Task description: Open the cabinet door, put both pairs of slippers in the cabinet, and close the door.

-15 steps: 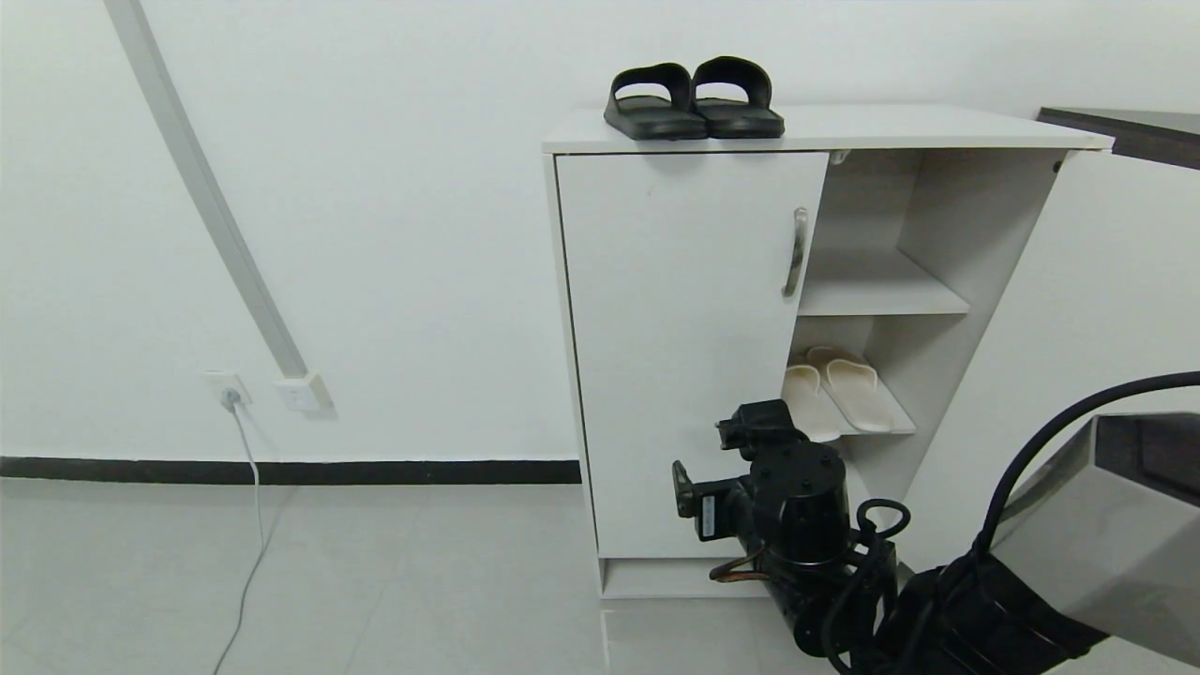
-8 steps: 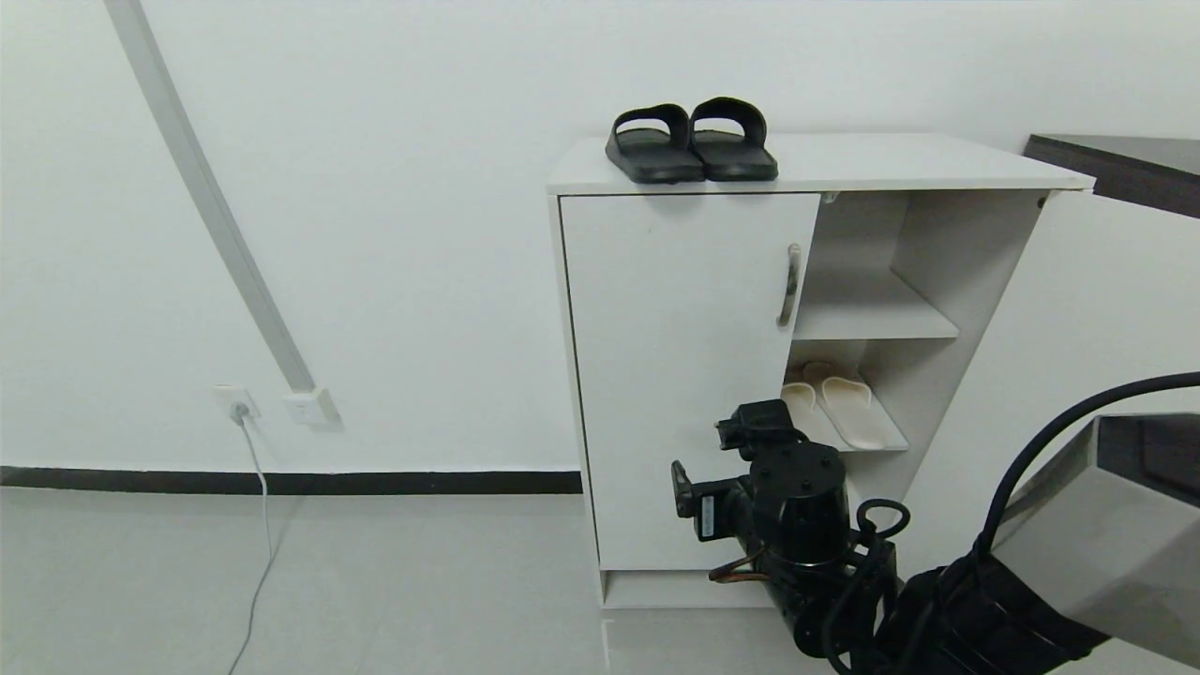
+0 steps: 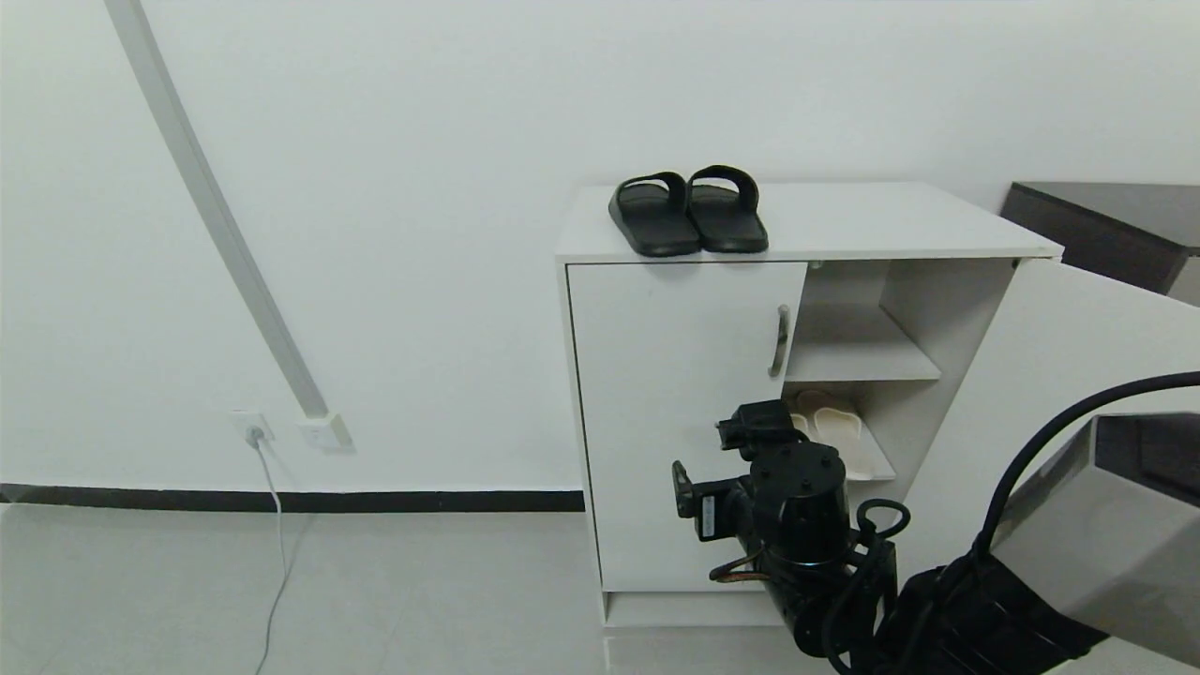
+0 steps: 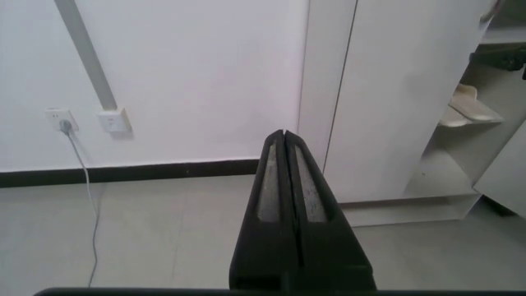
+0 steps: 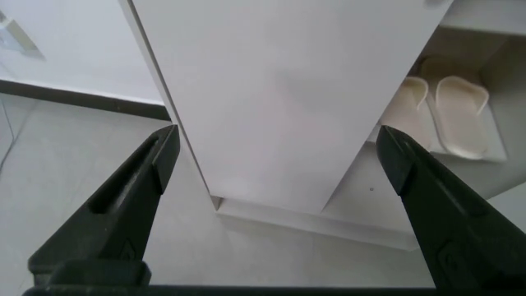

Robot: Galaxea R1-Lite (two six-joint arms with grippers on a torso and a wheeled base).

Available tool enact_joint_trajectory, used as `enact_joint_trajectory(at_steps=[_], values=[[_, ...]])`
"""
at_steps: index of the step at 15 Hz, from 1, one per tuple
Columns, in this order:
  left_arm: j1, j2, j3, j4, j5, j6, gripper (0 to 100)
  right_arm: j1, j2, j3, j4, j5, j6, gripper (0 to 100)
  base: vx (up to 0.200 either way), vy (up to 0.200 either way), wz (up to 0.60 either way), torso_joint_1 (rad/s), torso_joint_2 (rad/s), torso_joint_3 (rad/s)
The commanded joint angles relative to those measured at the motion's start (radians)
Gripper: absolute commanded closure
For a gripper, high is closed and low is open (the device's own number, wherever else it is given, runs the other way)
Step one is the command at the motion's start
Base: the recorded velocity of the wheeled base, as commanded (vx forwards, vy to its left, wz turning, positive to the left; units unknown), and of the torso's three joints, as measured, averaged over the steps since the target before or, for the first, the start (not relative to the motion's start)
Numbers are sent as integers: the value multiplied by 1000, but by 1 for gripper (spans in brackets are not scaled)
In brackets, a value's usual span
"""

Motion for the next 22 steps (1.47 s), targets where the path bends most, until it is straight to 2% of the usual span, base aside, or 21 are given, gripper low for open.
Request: enact_joint_trajectory(at_steps=[1, 22], values=[[0, 0, 0, 0, 0, 0, 100, 1, 1, 0, 0, 0, 0, 0, 0, 0, 0, 149, -476, -325], [0, 0, 0, 0, 0, 0, 100, 1, 1, 5, 0, 0, 0, 0, 0, 0, 0, 216, -523, -312]])
